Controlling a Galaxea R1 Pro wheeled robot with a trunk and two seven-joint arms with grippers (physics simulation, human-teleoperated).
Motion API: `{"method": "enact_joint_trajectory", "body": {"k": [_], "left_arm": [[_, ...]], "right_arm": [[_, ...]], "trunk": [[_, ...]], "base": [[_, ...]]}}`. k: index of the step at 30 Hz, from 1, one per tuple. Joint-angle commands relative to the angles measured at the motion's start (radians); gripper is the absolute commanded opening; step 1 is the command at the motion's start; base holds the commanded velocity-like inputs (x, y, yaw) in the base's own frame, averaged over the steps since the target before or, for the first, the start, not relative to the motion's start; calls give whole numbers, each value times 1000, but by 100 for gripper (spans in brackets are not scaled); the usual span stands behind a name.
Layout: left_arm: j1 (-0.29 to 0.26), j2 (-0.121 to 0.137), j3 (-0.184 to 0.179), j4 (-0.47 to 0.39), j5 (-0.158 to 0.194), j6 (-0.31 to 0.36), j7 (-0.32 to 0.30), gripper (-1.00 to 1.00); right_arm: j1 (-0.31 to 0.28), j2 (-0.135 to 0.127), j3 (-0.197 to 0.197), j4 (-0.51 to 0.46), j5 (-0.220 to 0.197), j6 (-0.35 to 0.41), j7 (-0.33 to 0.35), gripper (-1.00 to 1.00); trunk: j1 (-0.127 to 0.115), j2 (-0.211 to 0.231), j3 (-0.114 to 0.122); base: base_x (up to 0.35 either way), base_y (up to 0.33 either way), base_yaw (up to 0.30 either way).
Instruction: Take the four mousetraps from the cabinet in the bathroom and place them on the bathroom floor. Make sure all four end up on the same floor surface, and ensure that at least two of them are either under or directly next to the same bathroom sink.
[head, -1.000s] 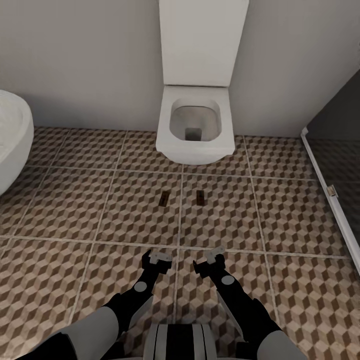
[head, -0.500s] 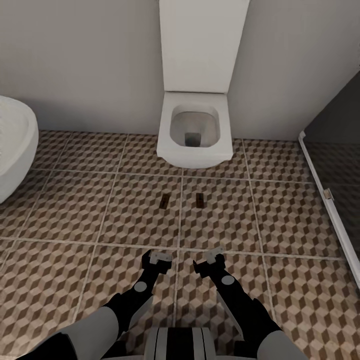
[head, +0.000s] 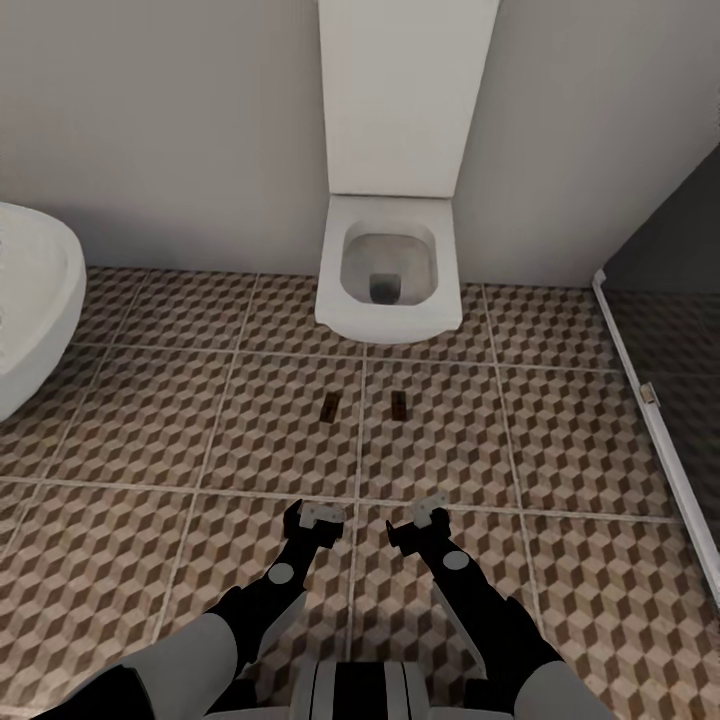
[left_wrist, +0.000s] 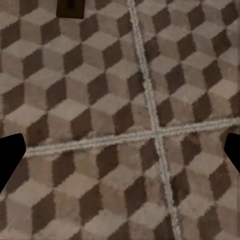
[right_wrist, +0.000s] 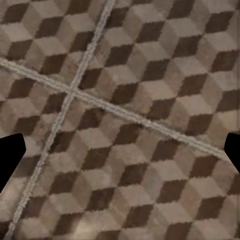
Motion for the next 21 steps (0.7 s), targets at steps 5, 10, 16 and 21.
{"method": "enact_joint_trajectory", "body": {"k": [5,10,16,21], "left_arm": [[-1,0,-9,1,5,-3,7,100],[-1,0,-9,1,5,-3,7,100],[-1,0,-9,1,5,-3,8,100],[-1,0,-9,1,5,-3,7,100]], "right_arm": [[0,0,3,-1,5,7,-6,100],[0,0,3,-1,4,7,-6,100],[0,0,3,-1,5,7,-6,100],[0,0,3,-2,5,7,-6,100]], "trunk": [[-19,35,15],[-39,70,31],[-62,112,50],[-81,147,65]], "base": [[0,0,0],[0,0,0],[0,0,0],[0,0,0]]}}
